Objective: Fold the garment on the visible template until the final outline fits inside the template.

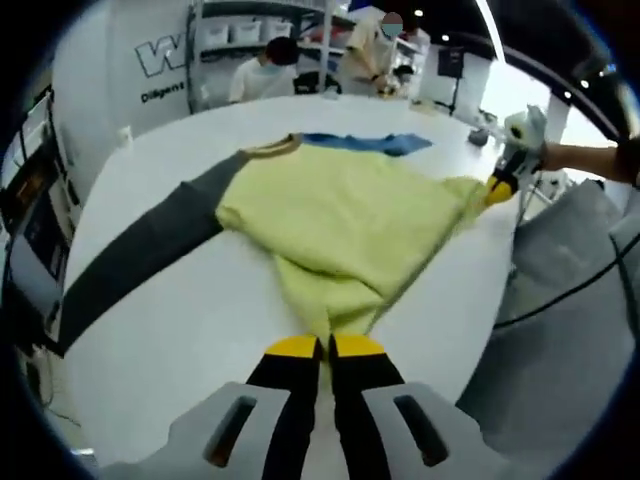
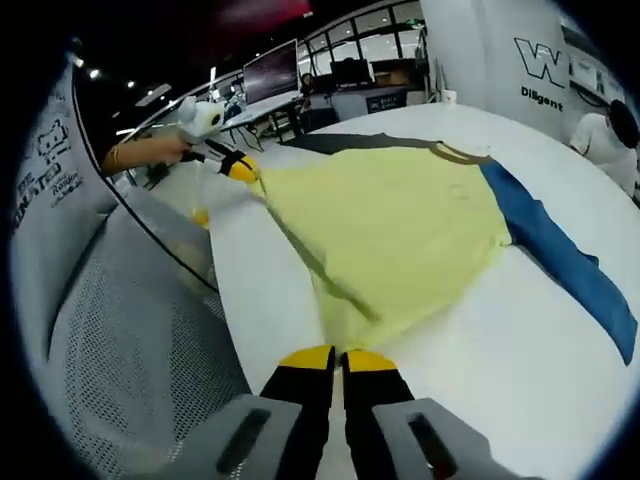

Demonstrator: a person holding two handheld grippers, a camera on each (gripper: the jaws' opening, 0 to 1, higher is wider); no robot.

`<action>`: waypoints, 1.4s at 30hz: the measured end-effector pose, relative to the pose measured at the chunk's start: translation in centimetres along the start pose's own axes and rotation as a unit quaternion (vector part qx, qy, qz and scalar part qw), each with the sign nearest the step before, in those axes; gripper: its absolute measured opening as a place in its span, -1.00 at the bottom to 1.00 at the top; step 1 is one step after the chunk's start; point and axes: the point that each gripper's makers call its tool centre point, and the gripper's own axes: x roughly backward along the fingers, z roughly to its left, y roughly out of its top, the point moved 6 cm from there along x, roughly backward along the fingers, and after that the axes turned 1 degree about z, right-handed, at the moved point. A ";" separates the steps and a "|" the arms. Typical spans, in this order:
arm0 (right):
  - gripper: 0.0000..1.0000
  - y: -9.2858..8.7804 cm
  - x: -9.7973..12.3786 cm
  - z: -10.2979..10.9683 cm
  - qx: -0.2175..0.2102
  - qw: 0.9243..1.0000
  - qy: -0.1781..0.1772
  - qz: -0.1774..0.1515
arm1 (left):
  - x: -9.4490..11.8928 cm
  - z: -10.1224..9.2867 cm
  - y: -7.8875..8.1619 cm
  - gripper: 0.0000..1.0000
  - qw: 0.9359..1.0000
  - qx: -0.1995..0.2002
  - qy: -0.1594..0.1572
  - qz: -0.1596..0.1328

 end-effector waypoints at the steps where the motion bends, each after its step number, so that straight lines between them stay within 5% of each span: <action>1: -1.00 0.0 0.2 0.1 -0.002 1.000 0.002 -0.001 | 0.1 -0.1 -0.1 -1.00 1.000 0.000 -0.001 0.000; 15: -1.00 -0.7 2.1 1.2 -0.029 0.999 0.021 -0.013 | 3.0 -1.2 -1.6 -1.00 0.999 0.037 -0.004 0.004; 23: -1.00 -2.7 0.7 2.2 -0.057 0.998 0.039 0.005 | 2.5 -2.3 -4.0 -1.00 0.996 0.081 -0.005 0.023; 34: -1.00 -4.5 0.1 1.8 -0.079 0.996 0.034 0.016 | 1.1 -2.5 -6.1 -1.00 0.995 0.082 -0.008 0.058; 42: -1.00 -5.5 -0.1 1.6 -0.085 0.996 0.028 0.025 | 1.4 -2.5 -6.4 -0.99 0.994 0.087 -0.009 0.059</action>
